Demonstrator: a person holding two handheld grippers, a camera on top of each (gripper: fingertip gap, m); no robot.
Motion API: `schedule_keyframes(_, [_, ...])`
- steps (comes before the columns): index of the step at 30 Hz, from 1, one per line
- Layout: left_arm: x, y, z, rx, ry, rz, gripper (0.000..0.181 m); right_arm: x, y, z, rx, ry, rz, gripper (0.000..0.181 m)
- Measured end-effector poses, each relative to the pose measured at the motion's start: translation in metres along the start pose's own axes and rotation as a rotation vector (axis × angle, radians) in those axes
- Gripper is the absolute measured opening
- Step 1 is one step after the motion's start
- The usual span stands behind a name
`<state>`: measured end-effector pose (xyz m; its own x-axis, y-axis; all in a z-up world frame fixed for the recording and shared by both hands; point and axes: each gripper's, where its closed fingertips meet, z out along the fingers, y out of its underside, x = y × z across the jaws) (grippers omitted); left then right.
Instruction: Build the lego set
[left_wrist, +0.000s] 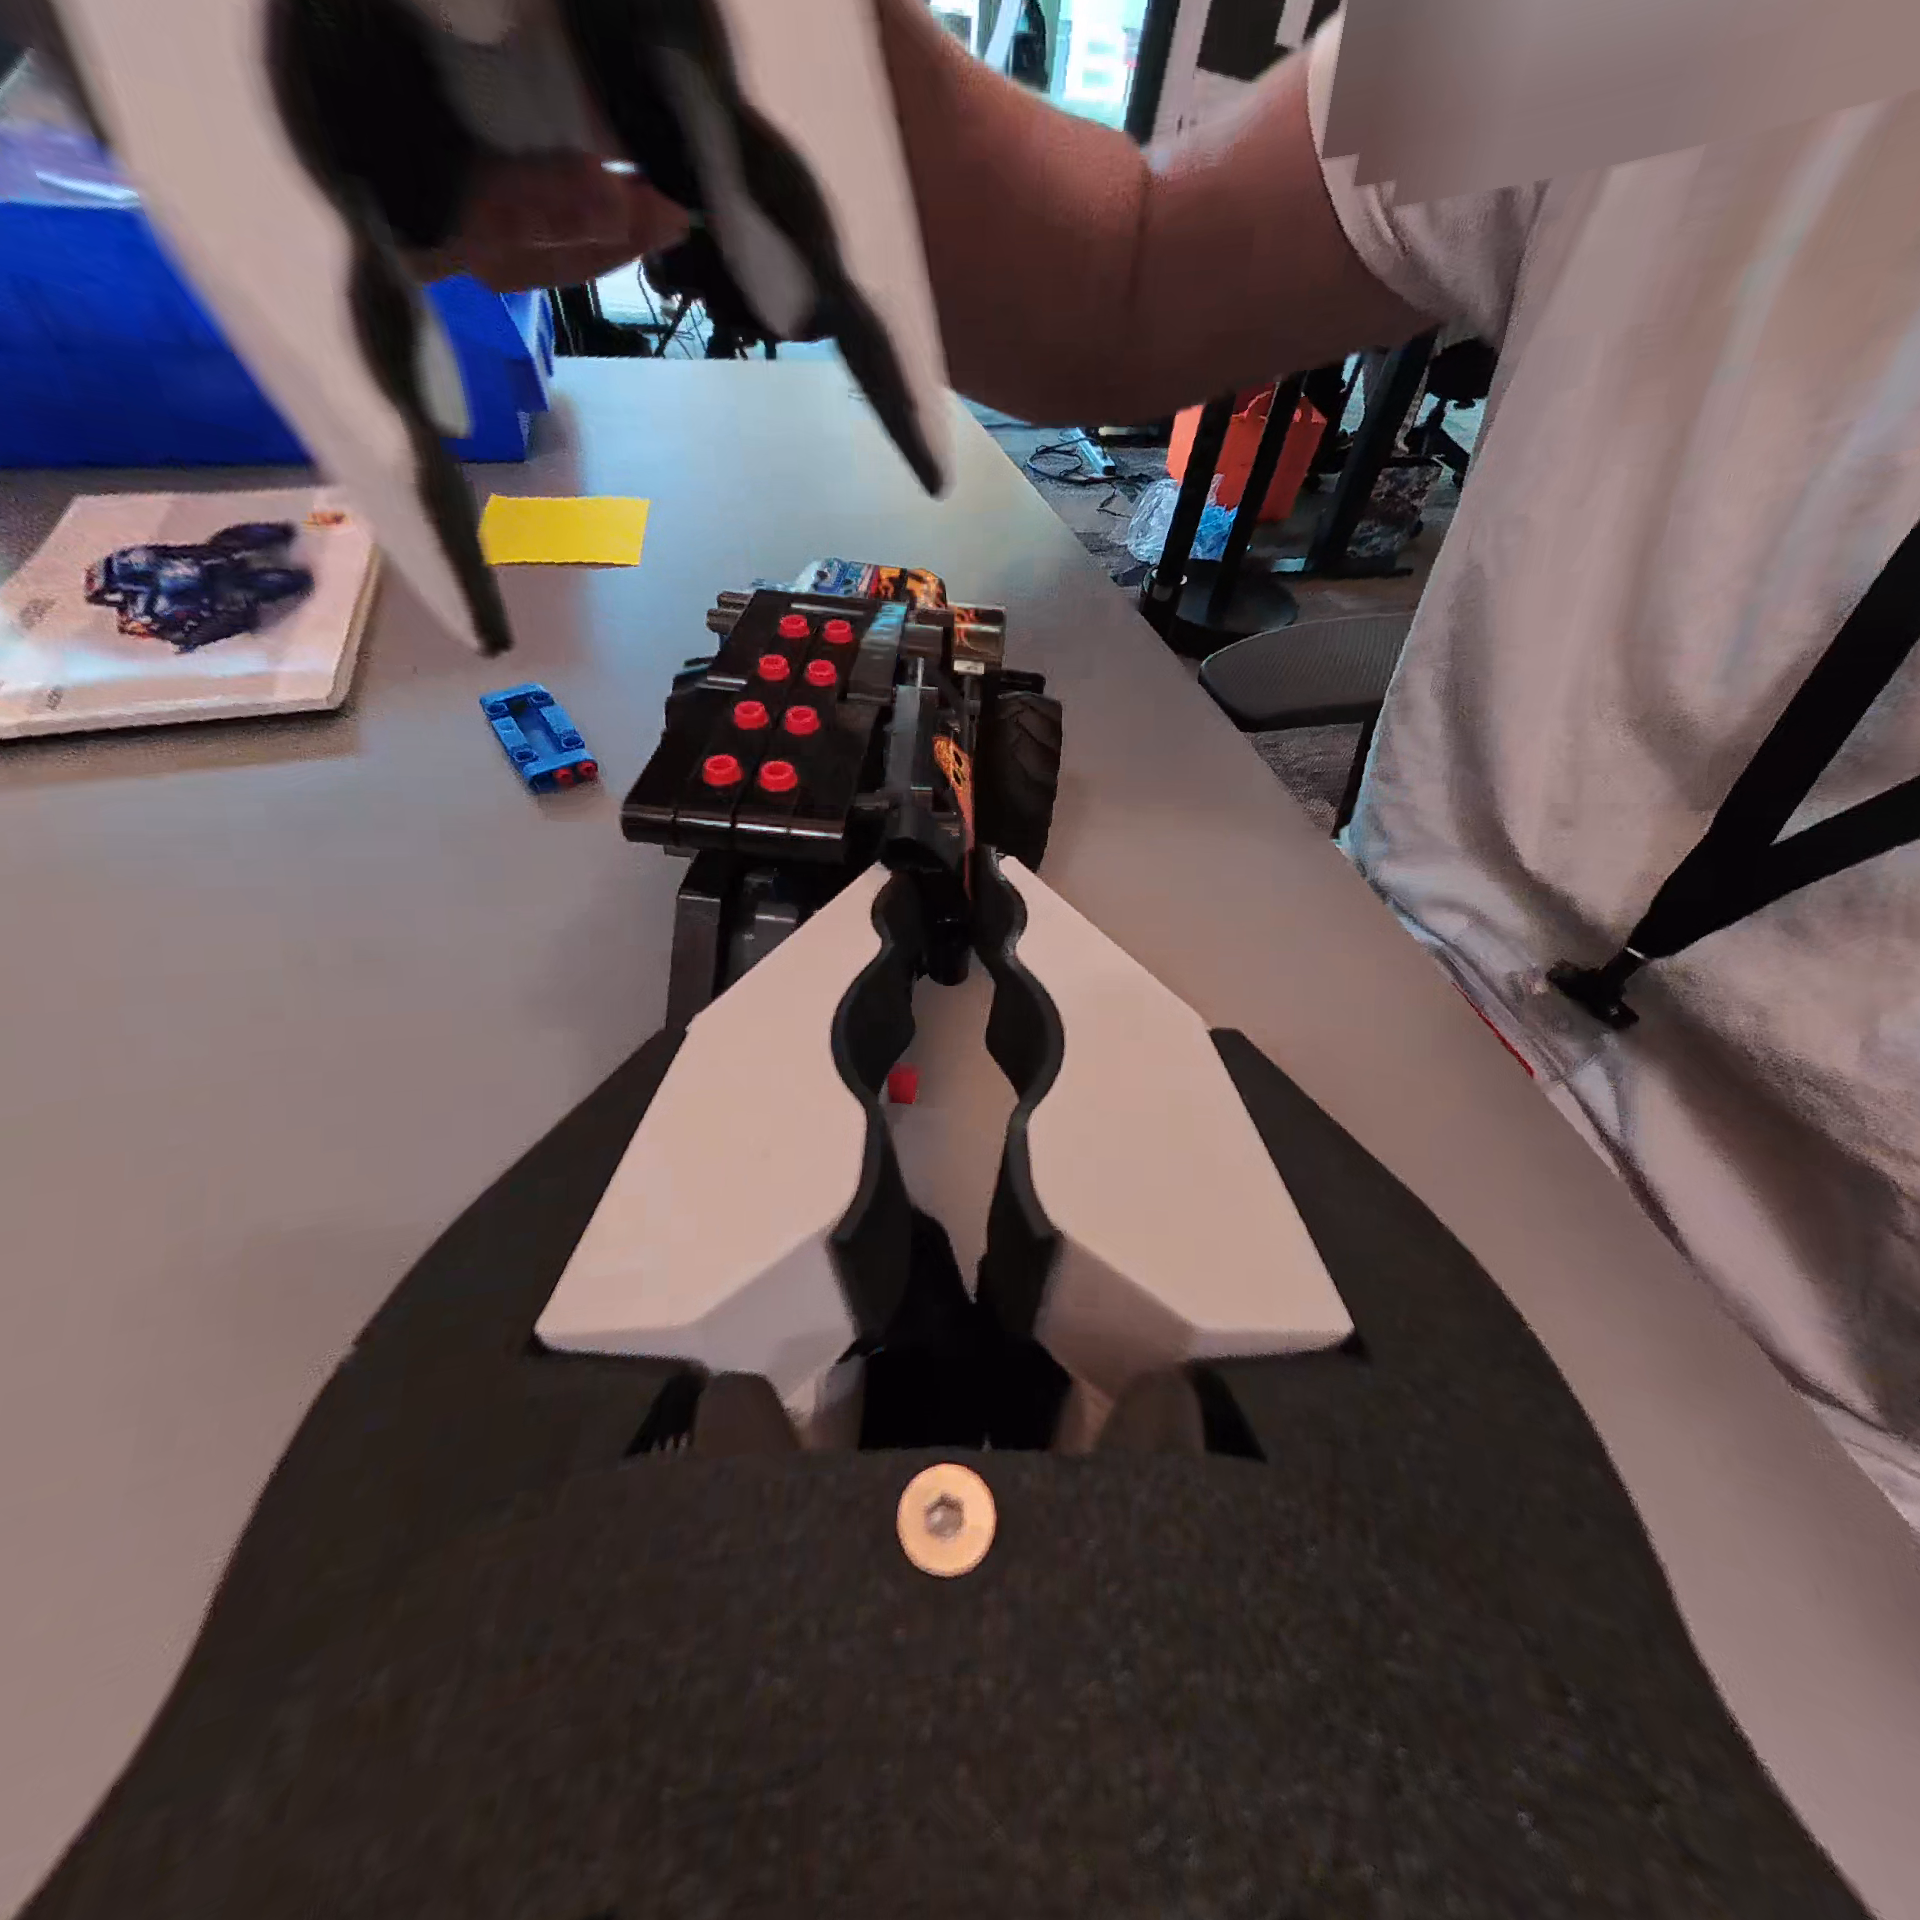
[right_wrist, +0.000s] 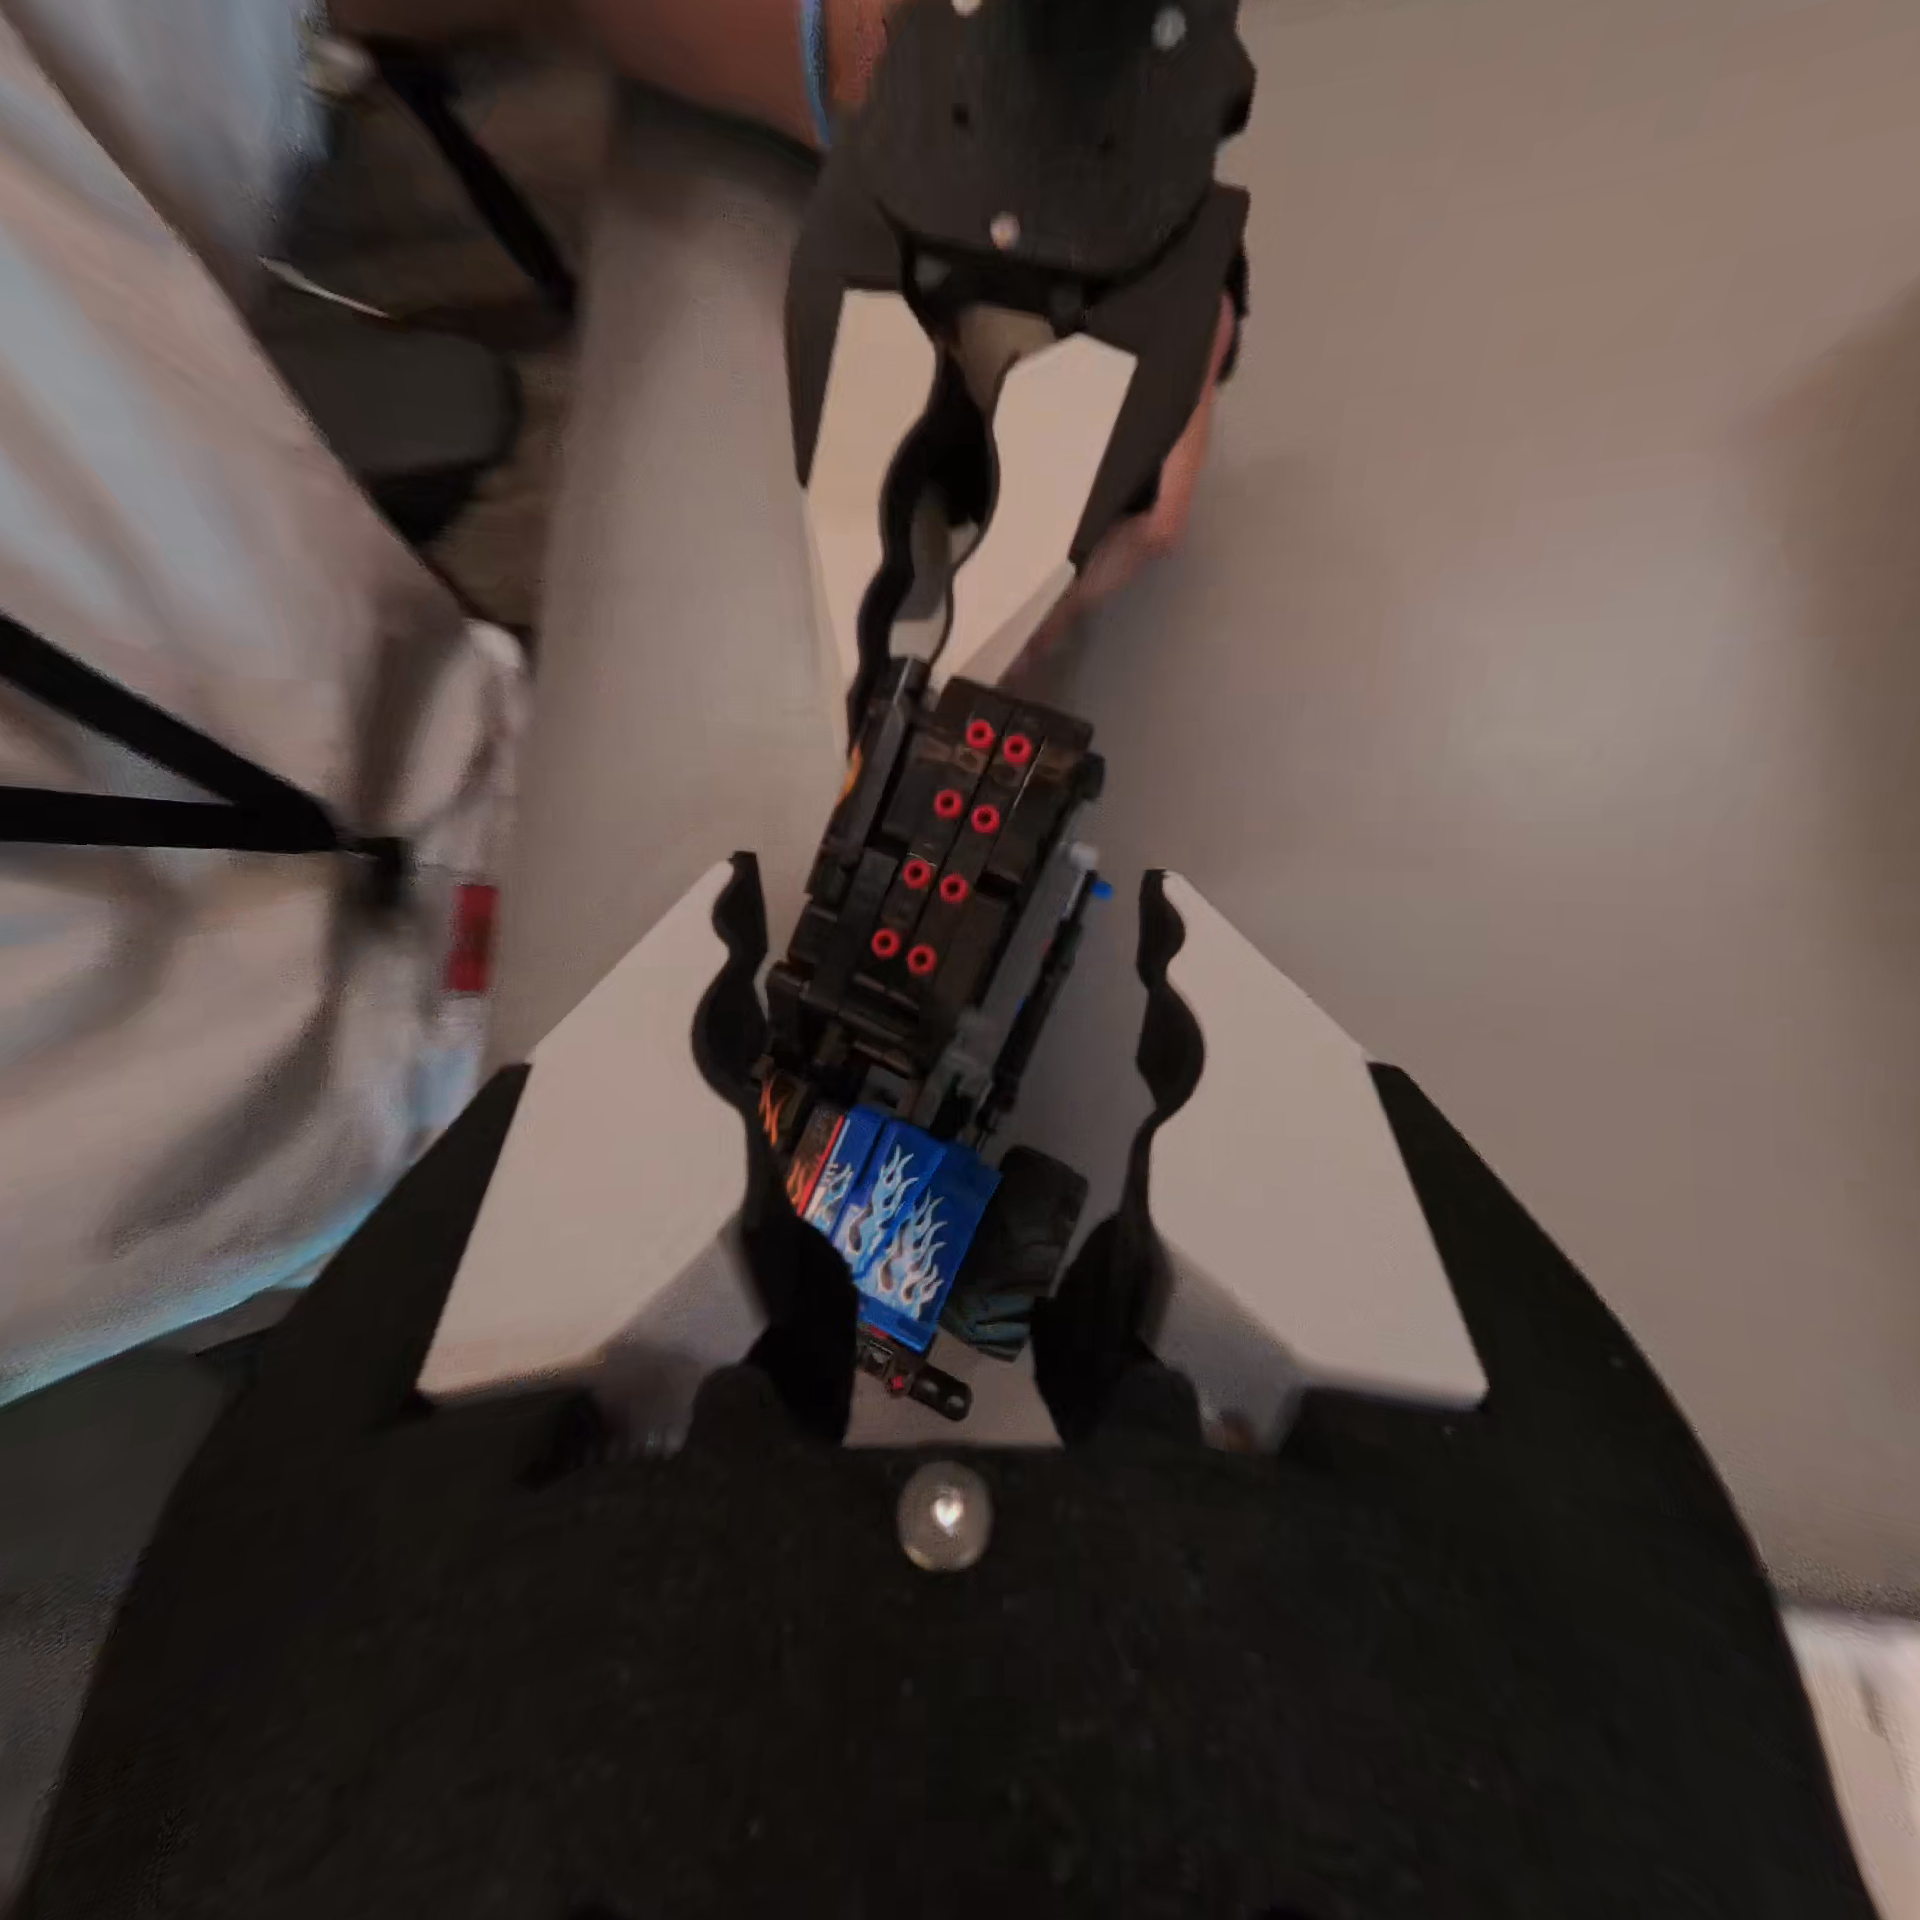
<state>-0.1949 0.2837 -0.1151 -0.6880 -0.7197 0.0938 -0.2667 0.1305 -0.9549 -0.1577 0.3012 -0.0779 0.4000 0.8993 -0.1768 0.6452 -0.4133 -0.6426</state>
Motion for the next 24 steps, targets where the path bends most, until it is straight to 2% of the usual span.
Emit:
schedule_keyframes(1, [0.0, 0.002, 0.002, -0.006, 0.003, -0.015, 0.008, -0.001, 0.007, 0.001, 0.008, 0.115, -0.015, 0.06])
schedule_keyframes(3, [0.0, 0.008, 0.006, -0.033, 0.006, -0.029, 0.008, -0.008, 0.012, 0.004, 0.067, 0.231, -0.021, 0.054])
schedule_keyframes(7, [0.002, 0.018, 0.012, -0.097, 0.003, -0.04, 0.013, -0.016, 0.037, 0.016, 0.012, 0.301, 0.035, 0.054])
schedule_keyframes(11, [0.002, 0.015, 0.018, -0.087, -0.006, -0.093, 0.024, -0.012, 0.04, 0.019, 0.007, 0.402, 0.018, 0.048])
schedule_keyframes(18, [-0.002, 0.004, 0.025, -0.008, 0.059, -0.322, 0.01, -0.015, 0.046, 0.014, 0.069, 0.357, 0.073, 0.048])
schedule_keyframes(22, [0.005, 0.005, 0.026, -0.025, 0.071, -0.21, 0.009, -0.021, 0.045, 0.013, 0.125, 0.246, 0.07, 0.044])
schedule_keyframes(24, [0.005, 0.008, 0.025, -0.048, 0.078, -0.197, 0.009, -0.019, 0.045, 0.015, 0.099, 0.26, 0.062, 0.044])
